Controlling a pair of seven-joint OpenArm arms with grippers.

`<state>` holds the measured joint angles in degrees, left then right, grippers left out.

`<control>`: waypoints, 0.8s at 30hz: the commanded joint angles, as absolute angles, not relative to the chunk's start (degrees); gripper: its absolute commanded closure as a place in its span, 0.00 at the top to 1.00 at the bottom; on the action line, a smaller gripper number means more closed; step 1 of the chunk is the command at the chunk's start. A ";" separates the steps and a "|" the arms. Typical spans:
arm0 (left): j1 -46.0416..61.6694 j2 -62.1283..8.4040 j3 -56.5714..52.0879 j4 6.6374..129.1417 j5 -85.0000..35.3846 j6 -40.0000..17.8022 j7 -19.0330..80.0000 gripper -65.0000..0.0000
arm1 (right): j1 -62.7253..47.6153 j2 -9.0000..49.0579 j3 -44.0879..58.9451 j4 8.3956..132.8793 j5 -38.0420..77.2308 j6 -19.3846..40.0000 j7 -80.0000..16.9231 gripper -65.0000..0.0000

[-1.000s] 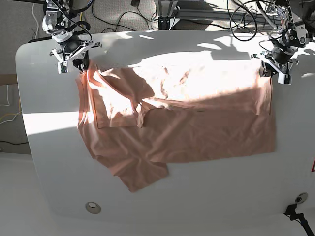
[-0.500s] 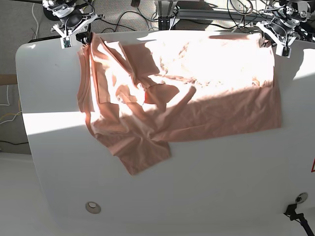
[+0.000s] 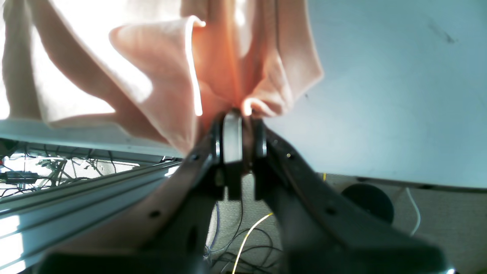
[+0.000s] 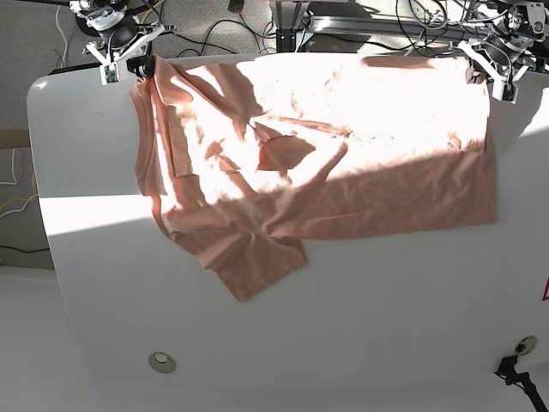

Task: Fold the T-shirt properly
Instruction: 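Drag the folded edge with both grippers back toward the robot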

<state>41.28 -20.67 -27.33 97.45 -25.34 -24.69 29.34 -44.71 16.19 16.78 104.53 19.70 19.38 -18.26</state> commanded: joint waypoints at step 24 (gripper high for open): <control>23.87 -24.66 -32.31 100.26 -25.71 -24.66 30.90 0.89 | -32.48 18.15 20.62 108.18 20.09 19.47 -22.64 0.58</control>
